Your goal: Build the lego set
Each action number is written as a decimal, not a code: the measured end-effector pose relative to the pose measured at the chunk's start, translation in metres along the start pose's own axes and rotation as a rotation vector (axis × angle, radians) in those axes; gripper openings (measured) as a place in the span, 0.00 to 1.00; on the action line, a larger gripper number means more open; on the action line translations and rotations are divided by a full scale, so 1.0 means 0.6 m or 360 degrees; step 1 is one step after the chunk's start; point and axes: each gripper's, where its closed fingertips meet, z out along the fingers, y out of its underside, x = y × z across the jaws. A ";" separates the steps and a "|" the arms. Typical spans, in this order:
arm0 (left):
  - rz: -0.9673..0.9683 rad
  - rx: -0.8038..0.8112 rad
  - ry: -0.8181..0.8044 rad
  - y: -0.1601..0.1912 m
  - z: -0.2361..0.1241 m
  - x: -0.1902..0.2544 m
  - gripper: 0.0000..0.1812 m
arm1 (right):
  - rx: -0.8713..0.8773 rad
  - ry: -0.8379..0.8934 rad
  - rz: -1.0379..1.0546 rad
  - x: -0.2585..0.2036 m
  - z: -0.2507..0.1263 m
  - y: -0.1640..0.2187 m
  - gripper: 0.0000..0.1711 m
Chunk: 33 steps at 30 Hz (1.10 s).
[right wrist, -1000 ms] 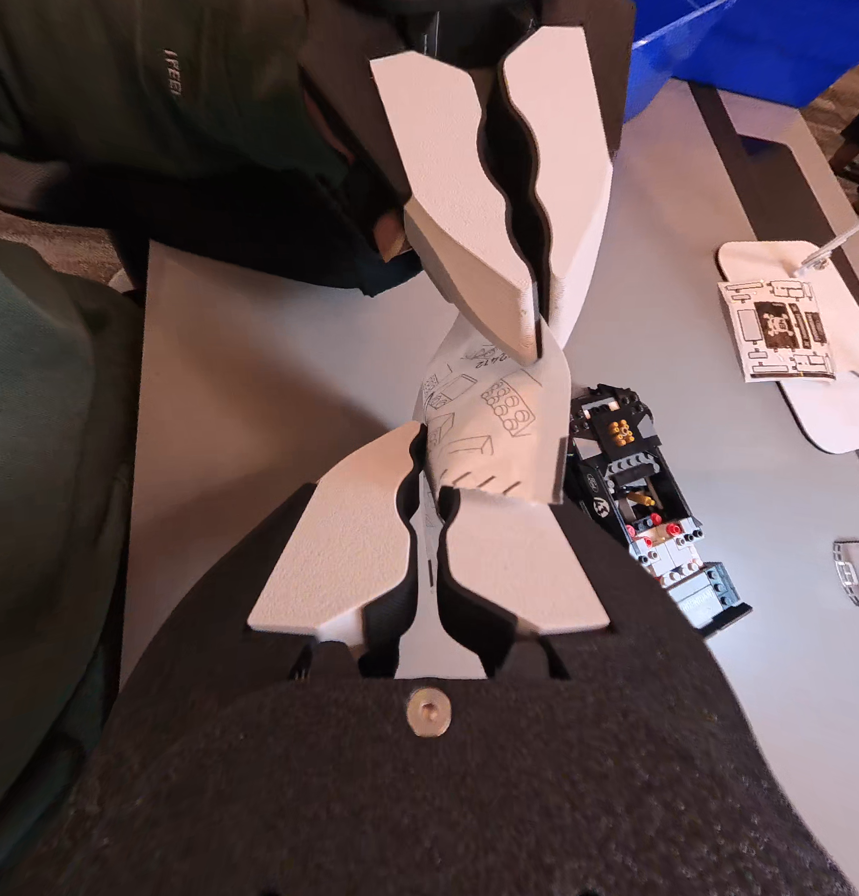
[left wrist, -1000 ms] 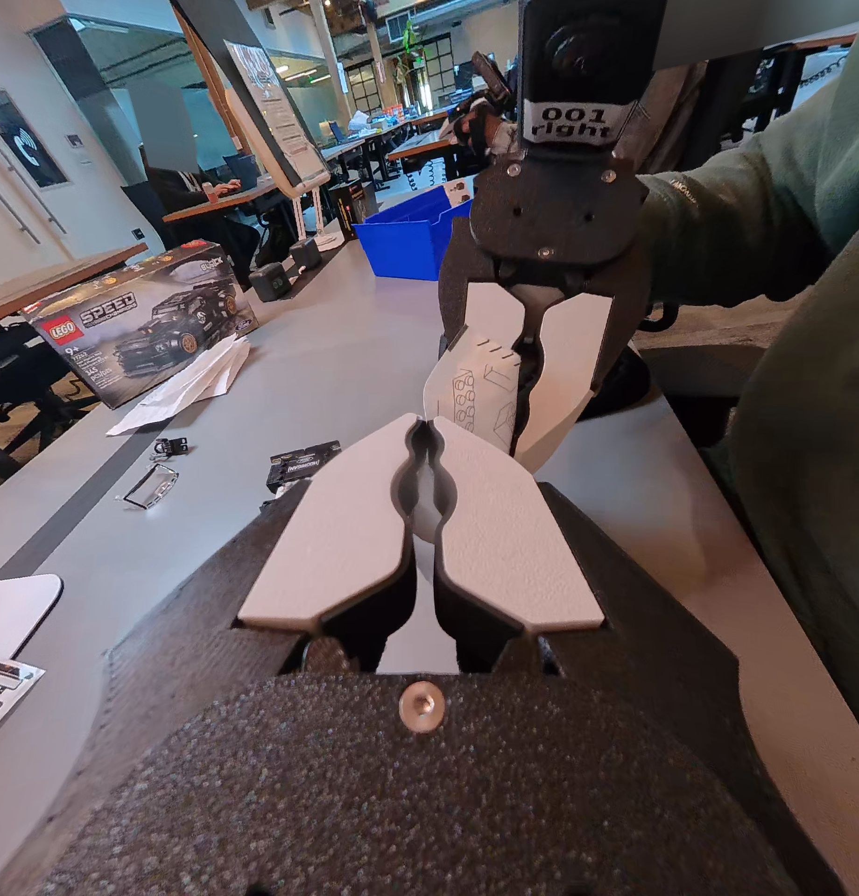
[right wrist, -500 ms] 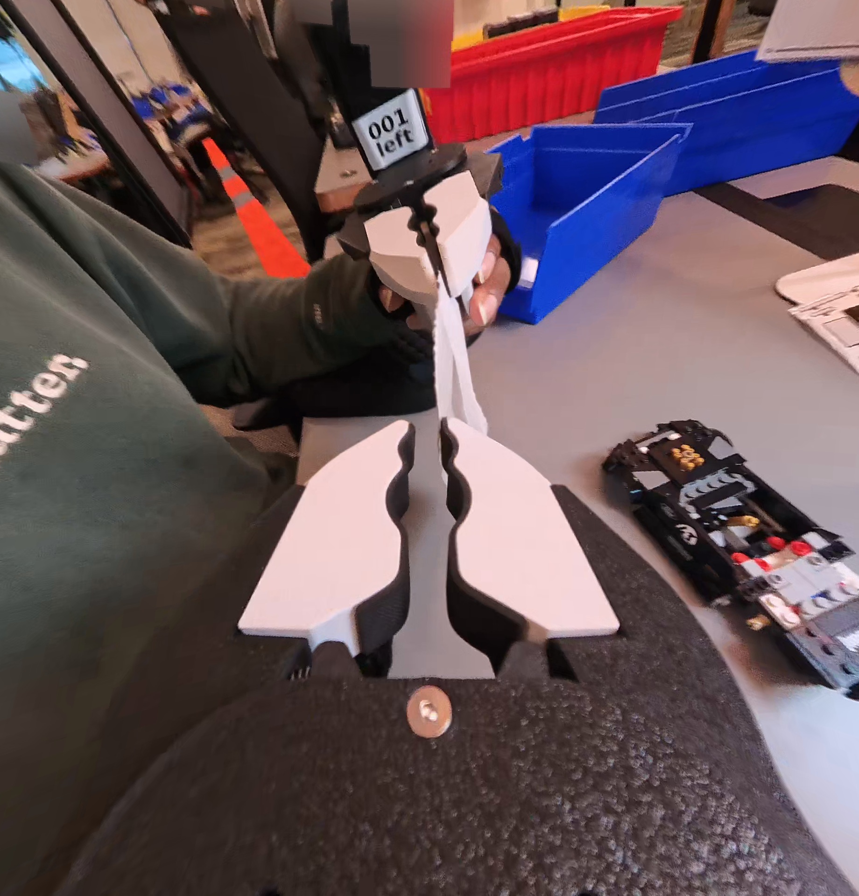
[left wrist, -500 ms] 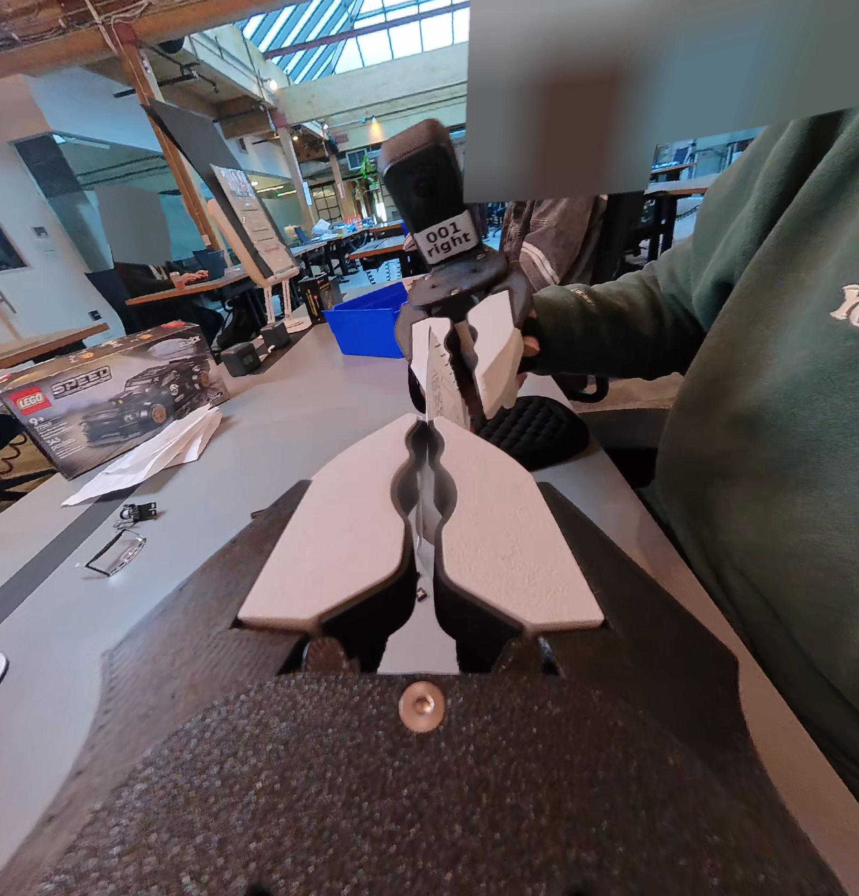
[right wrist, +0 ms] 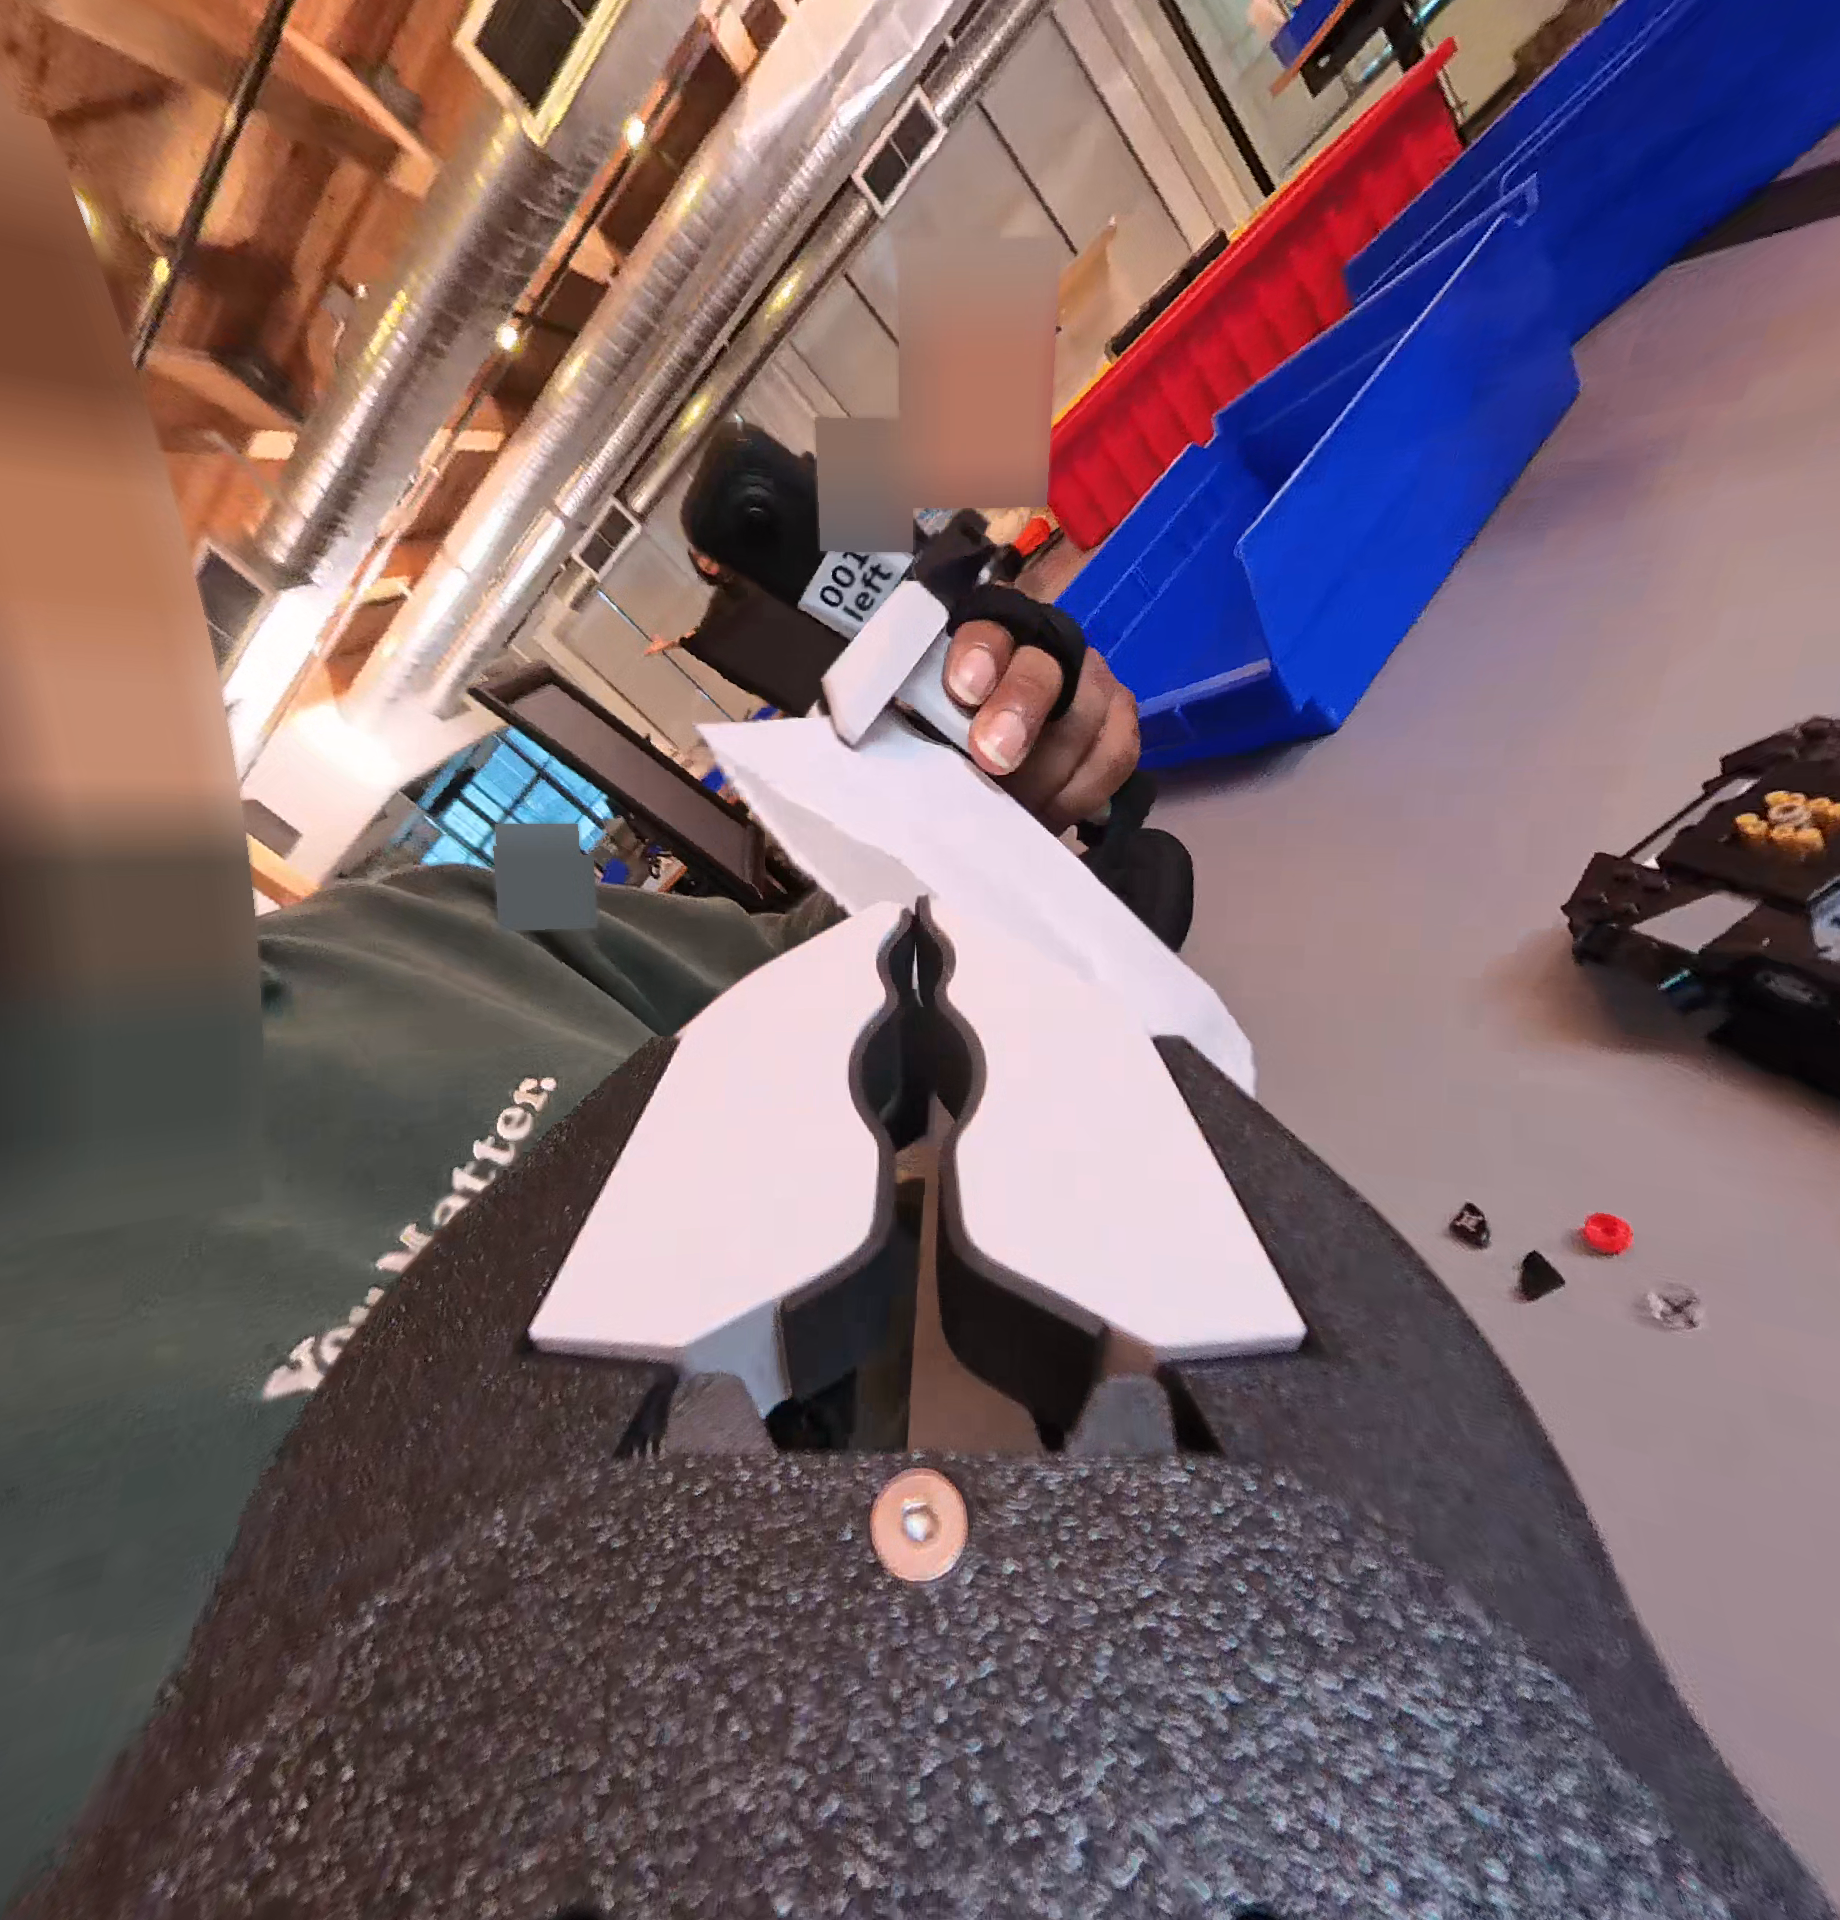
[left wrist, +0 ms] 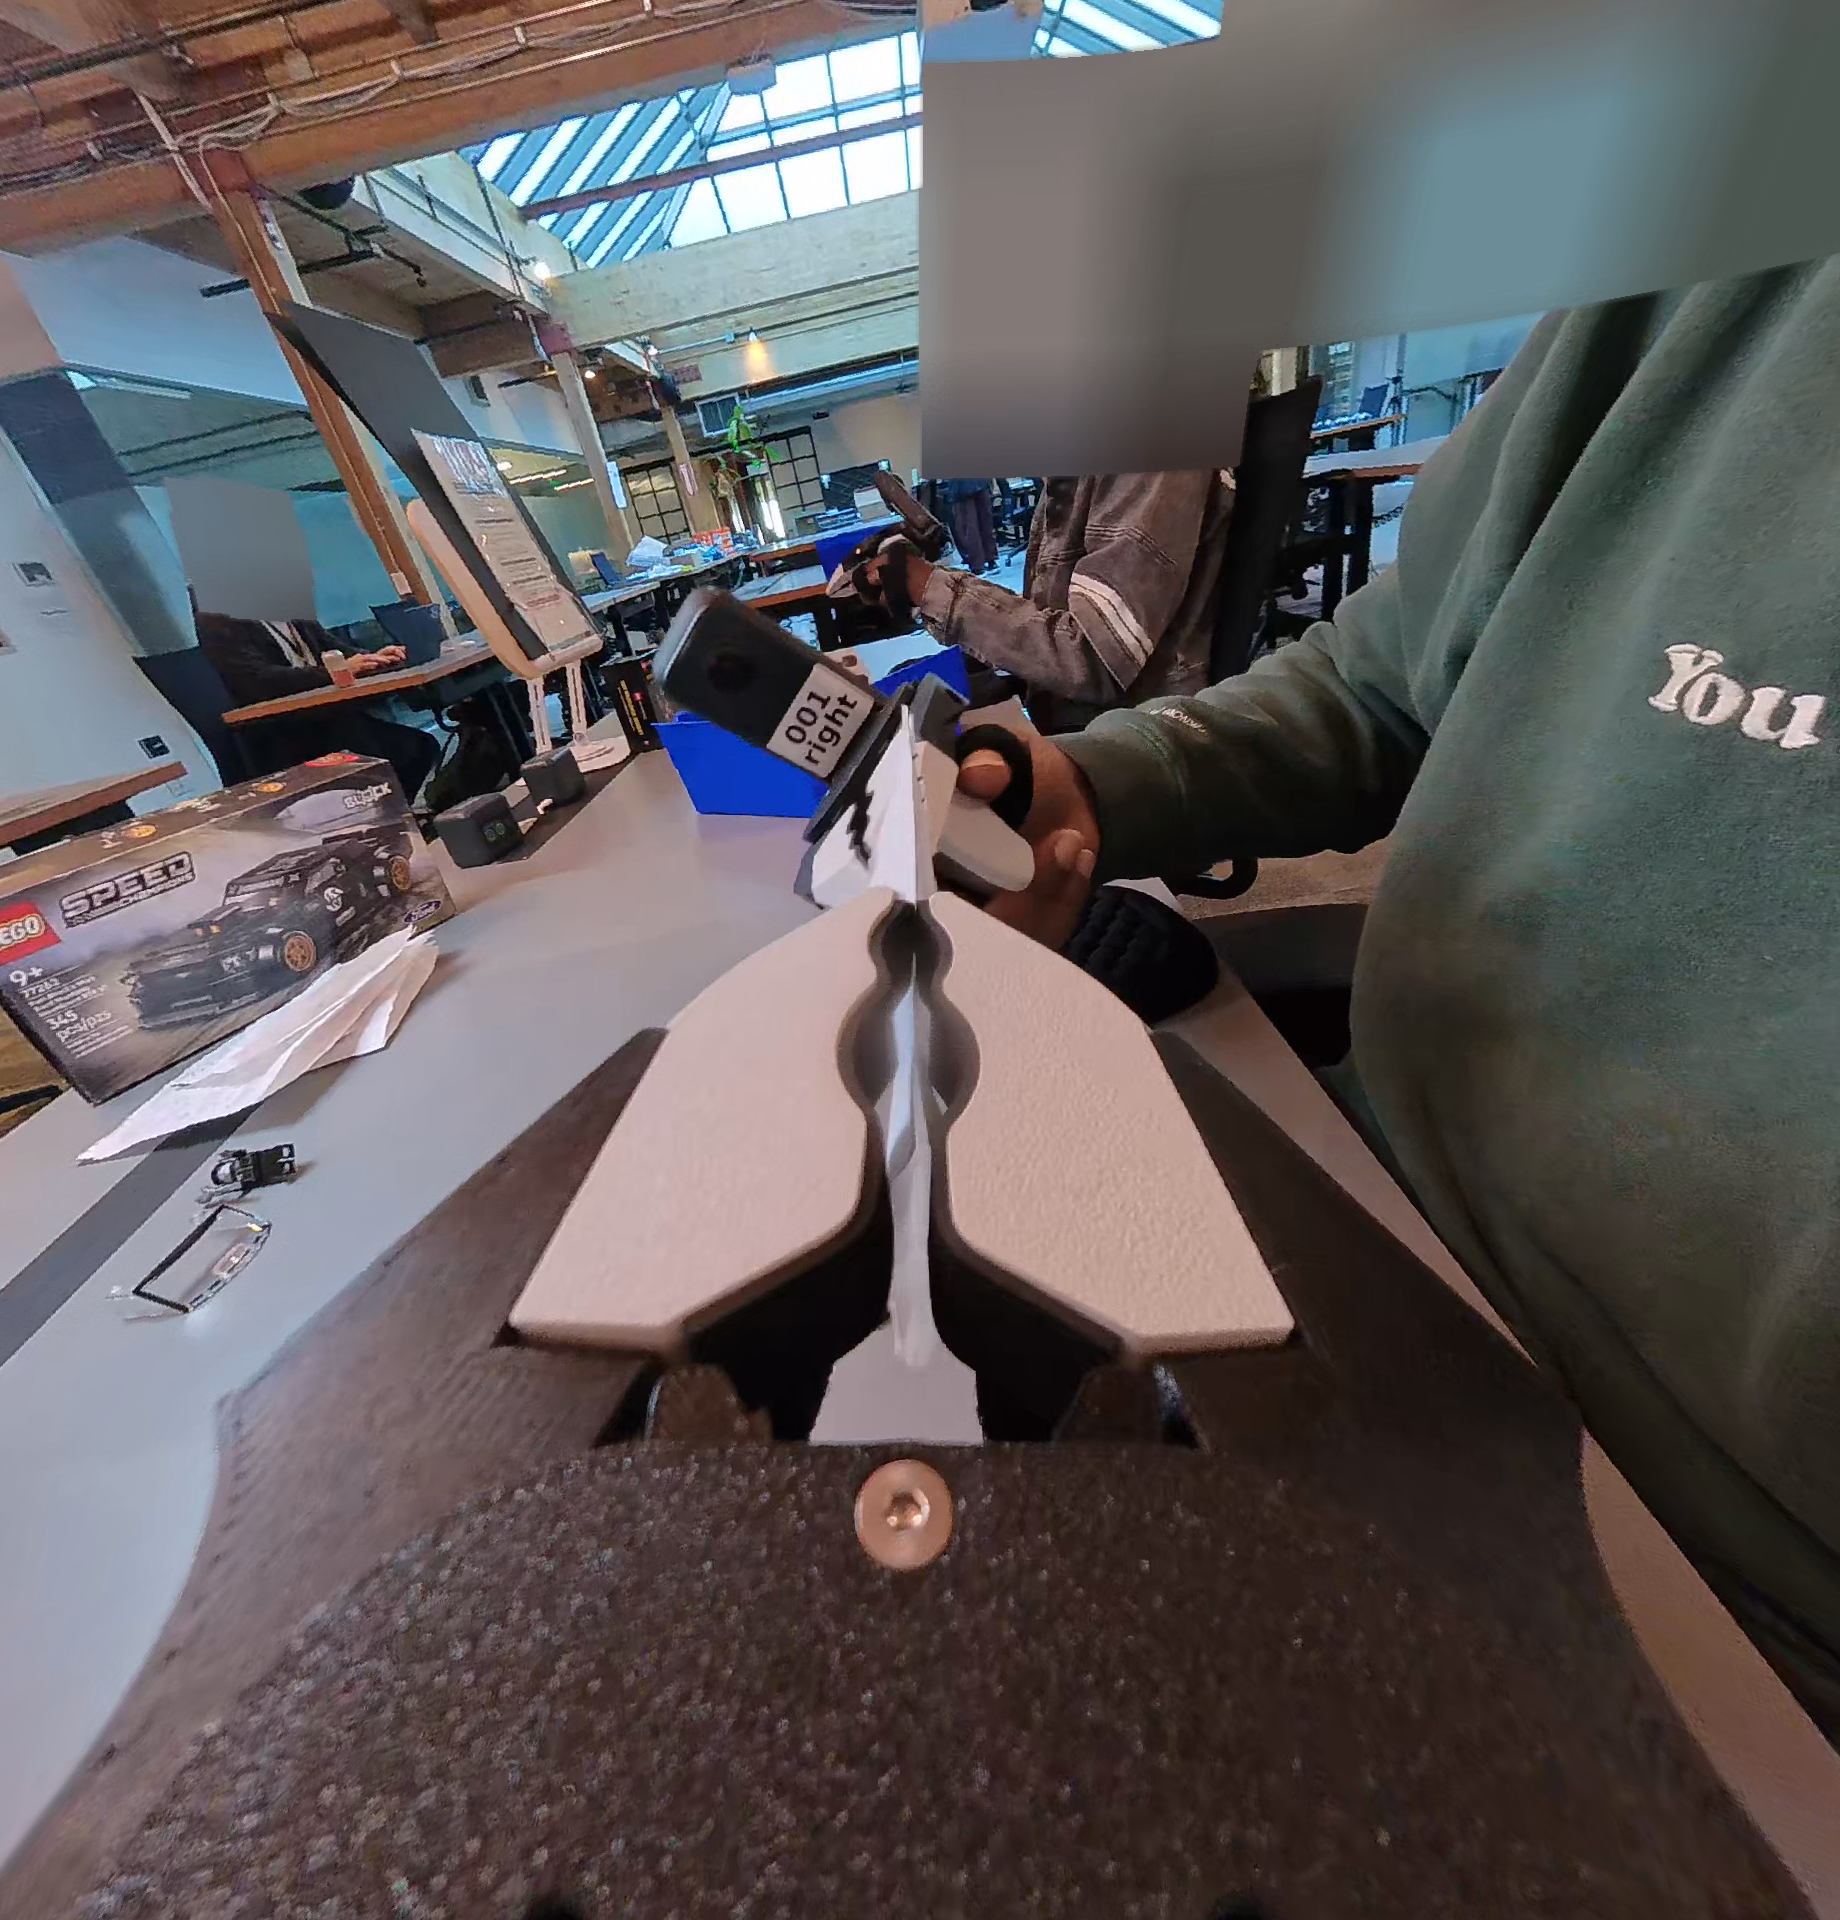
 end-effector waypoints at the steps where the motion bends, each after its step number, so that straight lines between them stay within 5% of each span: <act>1: 0.0001 0.0001 0.0003 0.000 0.000 0.001 0.00 | 0.0024 -0.0005 0.0047 0.002 0.000 -0.002 0.00; 8: -0.0001 -0.0023 -0.0005 0.005 0.006 0.002 0.00 | -0.0163 0.0335 -0.0187 0.037 0.019 0.023 0.00; 16: -0.0003 -0.0074 -0.0065 0.021 0.029 0.002 0.00 | -0.0579 0.0855 -0.1184 0.062 0.049 0.053 0.00; 21: 0.0005 -0.0063 -0.0119 0.018 0.026 -0.007 0.00 | -0.0442 0.0855 -0.1340 0.051 0.072 0.045 0.01; 33: 0.0040 -0.0132 -0.0155 0.028 0.034 -0.008 0.00 | -0.0361 0.0801 -0.1507 0.035 0.085 0.048 0.21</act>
